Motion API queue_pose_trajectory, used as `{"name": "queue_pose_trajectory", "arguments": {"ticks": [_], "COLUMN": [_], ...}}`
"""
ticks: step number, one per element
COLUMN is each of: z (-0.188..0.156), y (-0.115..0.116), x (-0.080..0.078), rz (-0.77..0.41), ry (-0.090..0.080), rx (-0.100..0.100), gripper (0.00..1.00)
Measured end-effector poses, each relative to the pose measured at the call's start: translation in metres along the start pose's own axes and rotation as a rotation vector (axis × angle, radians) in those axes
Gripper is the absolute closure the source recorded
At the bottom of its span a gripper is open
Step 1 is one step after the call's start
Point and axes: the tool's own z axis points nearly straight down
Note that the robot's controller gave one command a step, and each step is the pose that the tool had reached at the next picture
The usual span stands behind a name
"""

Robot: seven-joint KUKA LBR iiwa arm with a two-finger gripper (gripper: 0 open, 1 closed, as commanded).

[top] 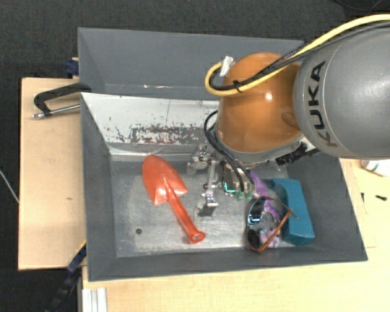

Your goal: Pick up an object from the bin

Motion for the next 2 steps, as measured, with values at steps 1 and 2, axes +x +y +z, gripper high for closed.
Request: {"name": "queue_pose_trajectory", "arguments": {"ticks": [1, 2], "z": [-0.004, 0.046], "y": [-0.001, 0.010], "x": [-0.001, -0.019], "rz": [0.001, 0.049], "ry": [-0.007, -0.015], "rx": [-0.001, -0.003], "gripper": [0.00, 0.00]}}
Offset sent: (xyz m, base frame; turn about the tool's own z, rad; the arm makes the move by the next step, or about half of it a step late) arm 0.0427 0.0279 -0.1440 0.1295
